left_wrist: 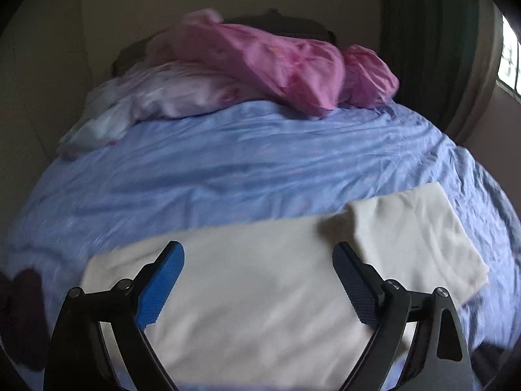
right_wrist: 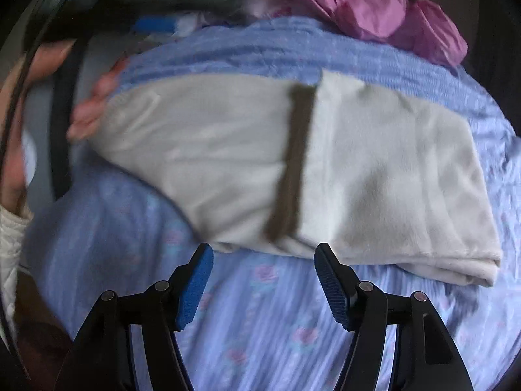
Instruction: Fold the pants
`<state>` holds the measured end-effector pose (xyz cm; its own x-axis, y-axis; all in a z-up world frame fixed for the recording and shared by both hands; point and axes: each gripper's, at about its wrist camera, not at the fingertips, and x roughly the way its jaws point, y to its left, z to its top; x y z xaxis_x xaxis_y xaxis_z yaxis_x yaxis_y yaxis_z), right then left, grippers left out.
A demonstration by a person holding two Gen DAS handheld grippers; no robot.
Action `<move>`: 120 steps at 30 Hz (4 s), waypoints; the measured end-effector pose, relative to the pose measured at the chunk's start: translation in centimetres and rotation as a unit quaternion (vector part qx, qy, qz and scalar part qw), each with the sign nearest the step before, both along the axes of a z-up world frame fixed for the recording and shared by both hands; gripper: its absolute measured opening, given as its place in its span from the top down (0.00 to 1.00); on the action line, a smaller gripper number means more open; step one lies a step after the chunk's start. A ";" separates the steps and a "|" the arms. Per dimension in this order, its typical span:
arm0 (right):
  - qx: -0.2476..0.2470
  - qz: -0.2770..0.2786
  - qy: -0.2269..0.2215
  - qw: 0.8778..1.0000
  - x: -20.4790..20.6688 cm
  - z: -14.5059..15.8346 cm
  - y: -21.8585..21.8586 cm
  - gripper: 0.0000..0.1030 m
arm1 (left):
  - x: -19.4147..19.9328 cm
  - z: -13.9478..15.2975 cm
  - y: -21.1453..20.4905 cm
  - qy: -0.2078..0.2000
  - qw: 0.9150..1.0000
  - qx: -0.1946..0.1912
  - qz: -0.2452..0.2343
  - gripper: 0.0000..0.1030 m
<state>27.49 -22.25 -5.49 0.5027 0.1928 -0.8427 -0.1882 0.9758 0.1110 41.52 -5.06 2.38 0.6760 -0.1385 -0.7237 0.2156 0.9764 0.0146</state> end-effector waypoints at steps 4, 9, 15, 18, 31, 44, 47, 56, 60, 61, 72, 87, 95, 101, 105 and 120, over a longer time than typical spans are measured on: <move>0.007 -0.014 -0.048 0.999 0.2 3.4 1.6 0.36 | -2.3 0.0 7.4 0.014 0.999 -0.035 0.036 0.09; -0.012 -0.045 -0.105 0.993 3.5 5.8 4.6 0.36 | -3.0 -2.0 16.3 0.040 0.990 -0.080 0.106 0.09; -0.044 -0.030 -0.111 0.992 8.4 5.9 10.3 0.36 | 0.7 -5.2 22.5 0.092 0.979 -0.148 0.101 0.09; -0.058 -0.020 -0.107 0.992 10.3 5.1 12.9 0.36 | 3.5 -7.1 24.4 0.127 0.970 -0.186 0.093 0.09; -0.065 -0.003 -0.077 0.995 14.8 1.3 19.1 0.36 | 7.2 -16.4 27.7 0.272 0.893 -0.353 0.065 0.08; -0.061 -0.019 -0.056 0.996 16.1 -1.6 18.5 0.36 | 5.7 -16.8 28.2 0.266 0.853 -0.447 0.047 0.38; -0.065 -0.019 -0.057 0.996 16.4 -1.9 18.9 0.36 | 6.3 -18.4 28.5 0.275 0.827 -0.487 0.054 0.38; -0.073 0.011 -0.069 0.995 15.8 -1.7 20.7 0.36 | 4.4 -18.1 29.6 0.311 0.834 -0.445 0.094 0.37; -0.063 0.031 -0.055 0.996 15.4 -2.3 21.5 0.36 | 2.9 -18.8 30.7 0.322 0.806 -0.484 0.112 0.36; -0.065 0.038 -0.054 0.996 15.1 -2.5 22.0 0.36 | 2.6 -19.2 30.8 0.333 0.795 -0.495 0.114 0.36; -0.078 0.060 -0.057 0.993 14.1 -3.0 23.5 0.36 | -0.6 -20.4 31.1 0.310 0.728 -0.587 0.169 0.23; -0.092 0.032 -0.060 0.993 15.5 -3.2 23.1 0.36 | 5.3 -20.2 29.4 0.257 0.752 -0.572 0.204 0.35; -0.071 -0.002 -0.040 0.997 16.4 -4.6 20.8 0.36 | 5.1 -19.5 28.6 0.237 0.780 -0.552 0.174 0.70; -0.067 -0.007 -0.051 0.996 16.2 -4.2 20.5 0.36 | 3.8 -13.7 26.4 0.154 0.880 -0.426 0.143 0.75; -0.051 -0.019 -0.054 0.997 16.4 -3.7 19.5 0.36 | 2.5 -9.0 23.2 0.075 0.939 -0.319 0.107 0.76; -0.038 -0.054 -0.112 0.992 12.0 5.0 4.9 0.36 | 0.7 4.6 7.4 0.007 0.983 -0.182 0.028 0.76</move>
<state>39.50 -17.33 -0.52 0.6930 0.0673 -0.7177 -0.0938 0.9956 0.0028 42.21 2.35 6.95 0.6809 -0.3530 -0.6417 0.1593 0.9266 -0.3407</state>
